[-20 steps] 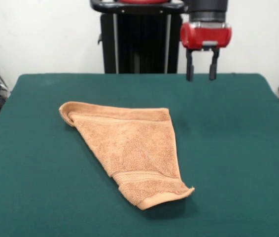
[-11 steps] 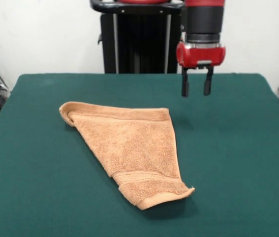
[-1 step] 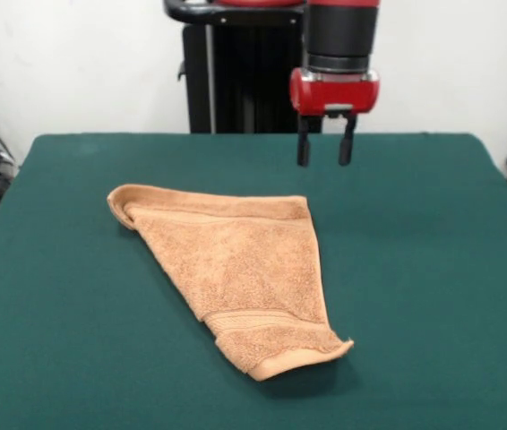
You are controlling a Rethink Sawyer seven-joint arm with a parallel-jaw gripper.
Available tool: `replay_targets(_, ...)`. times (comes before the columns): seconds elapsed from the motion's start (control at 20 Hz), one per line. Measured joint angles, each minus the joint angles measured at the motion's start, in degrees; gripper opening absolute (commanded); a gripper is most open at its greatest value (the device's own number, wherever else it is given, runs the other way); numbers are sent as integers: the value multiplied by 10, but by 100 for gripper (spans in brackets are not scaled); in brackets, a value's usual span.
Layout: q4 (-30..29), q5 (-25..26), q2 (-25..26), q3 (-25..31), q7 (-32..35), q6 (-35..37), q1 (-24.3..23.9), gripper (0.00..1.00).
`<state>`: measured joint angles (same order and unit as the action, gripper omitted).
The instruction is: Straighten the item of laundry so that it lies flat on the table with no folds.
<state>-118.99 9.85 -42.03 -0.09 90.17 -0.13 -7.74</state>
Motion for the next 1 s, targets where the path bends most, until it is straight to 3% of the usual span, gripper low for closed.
replay_targets(0.3,8,0,-19,0,0,35,-2,100)
replay_targets(1.0,109,1,-13,0,0,130,21,100)
